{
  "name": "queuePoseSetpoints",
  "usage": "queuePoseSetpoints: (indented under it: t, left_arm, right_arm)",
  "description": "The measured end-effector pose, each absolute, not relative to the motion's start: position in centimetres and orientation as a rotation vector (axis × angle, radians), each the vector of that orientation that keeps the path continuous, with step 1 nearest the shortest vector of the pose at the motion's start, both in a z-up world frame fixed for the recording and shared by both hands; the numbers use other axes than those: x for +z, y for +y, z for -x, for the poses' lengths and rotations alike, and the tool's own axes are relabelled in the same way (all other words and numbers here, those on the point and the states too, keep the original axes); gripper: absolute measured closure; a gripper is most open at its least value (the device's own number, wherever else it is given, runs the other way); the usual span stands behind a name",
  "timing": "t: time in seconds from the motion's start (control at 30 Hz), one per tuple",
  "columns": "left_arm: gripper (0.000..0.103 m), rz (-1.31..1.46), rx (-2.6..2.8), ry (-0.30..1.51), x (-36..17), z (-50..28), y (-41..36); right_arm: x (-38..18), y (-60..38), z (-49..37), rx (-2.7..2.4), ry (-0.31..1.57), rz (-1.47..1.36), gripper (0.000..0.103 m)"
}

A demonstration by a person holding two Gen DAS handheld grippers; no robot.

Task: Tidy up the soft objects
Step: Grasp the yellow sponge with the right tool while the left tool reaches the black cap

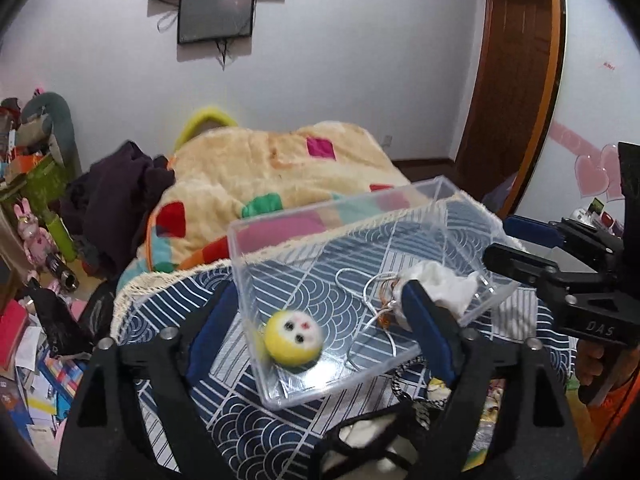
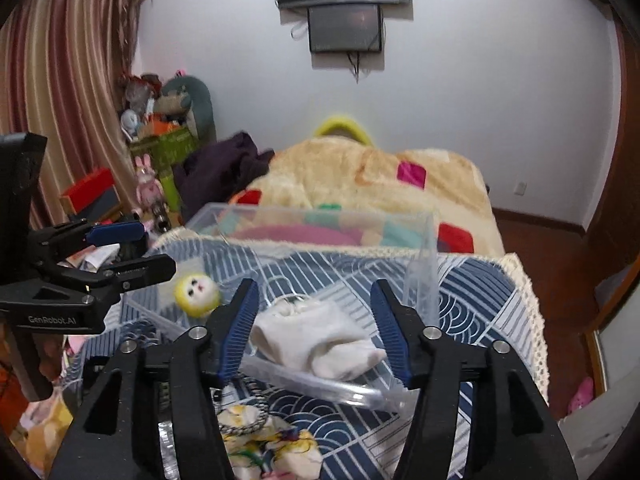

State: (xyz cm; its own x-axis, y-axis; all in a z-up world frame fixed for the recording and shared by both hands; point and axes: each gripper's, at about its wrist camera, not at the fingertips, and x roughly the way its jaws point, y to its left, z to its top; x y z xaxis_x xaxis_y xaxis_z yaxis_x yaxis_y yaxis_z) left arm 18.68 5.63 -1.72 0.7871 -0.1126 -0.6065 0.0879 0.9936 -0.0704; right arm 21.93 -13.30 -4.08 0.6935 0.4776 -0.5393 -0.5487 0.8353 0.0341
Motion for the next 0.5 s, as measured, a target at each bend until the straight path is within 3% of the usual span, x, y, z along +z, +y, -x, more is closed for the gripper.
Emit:
queuePoseSetpoints:
  t: [0.27, 0.5]
  left_arm:
    - [0.011, 0.030, -0.100, 0.599, -0.7, -13.6, 5.2]
    - [0.011, 0.047, -0.096, 0.617, -2.6, -9.7, 5.1]
  right_arm:
    - [-2.0, -13.6, -16.7, 0.644, 0.461, 0.134, 0.044]
    - [-3.9, -13.1, -12.7, 0.692, 0.466, 0.131, 0.043]
